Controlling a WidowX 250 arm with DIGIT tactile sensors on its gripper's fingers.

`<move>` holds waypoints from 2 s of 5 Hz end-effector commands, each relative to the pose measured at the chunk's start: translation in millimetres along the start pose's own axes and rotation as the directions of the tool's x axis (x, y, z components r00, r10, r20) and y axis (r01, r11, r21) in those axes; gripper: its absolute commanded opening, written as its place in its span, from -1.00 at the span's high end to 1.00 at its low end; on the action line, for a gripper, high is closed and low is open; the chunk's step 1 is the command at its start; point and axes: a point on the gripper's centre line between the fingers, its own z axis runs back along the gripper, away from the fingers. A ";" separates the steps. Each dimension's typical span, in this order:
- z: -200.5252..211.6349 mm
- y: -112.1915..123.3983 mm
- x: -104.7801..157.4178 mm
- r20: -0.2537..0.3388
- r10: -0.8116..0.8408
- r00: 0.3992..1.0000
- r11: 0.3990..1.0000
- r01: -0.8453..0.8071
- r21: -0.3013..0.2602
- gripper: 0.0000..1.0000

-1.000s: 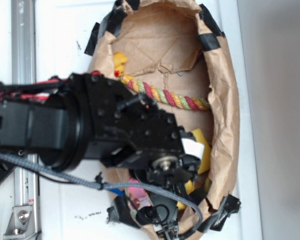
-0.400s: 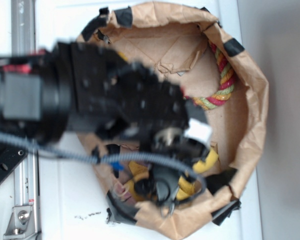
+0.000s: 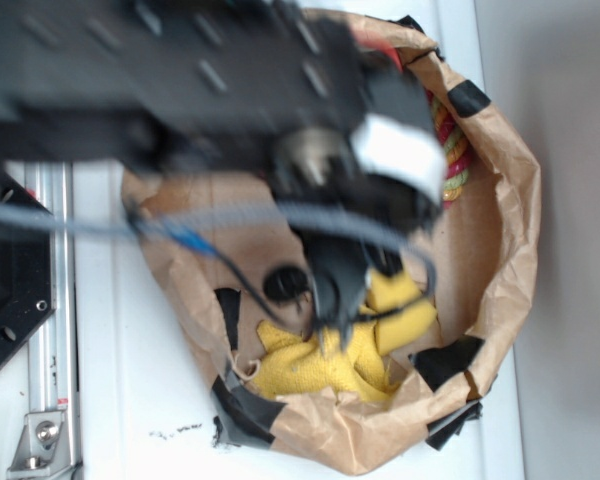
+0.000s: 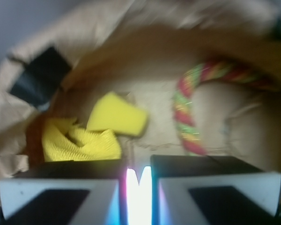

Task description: Grab the yellow cloth.

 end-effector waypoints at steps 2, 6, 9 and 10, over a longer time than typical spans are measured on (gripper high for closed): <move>-49.8 -25.9 -40.1 -0.068 0.473 0.878 0.875 -0.478 -0.083 -1.00; -121.4 -84.4 -48.5 -0.195 0.301 0.933 0.909 -0.343 -0.236 -1.00; -101.7 -67.2 -42.5 -0.115 0.309 0.944 0.914 -0.328 -0.239 1.00; -88.5 -62.6 -40.4 -0.037 0.226 0.973 0.917 -0.225 -0.330 1.00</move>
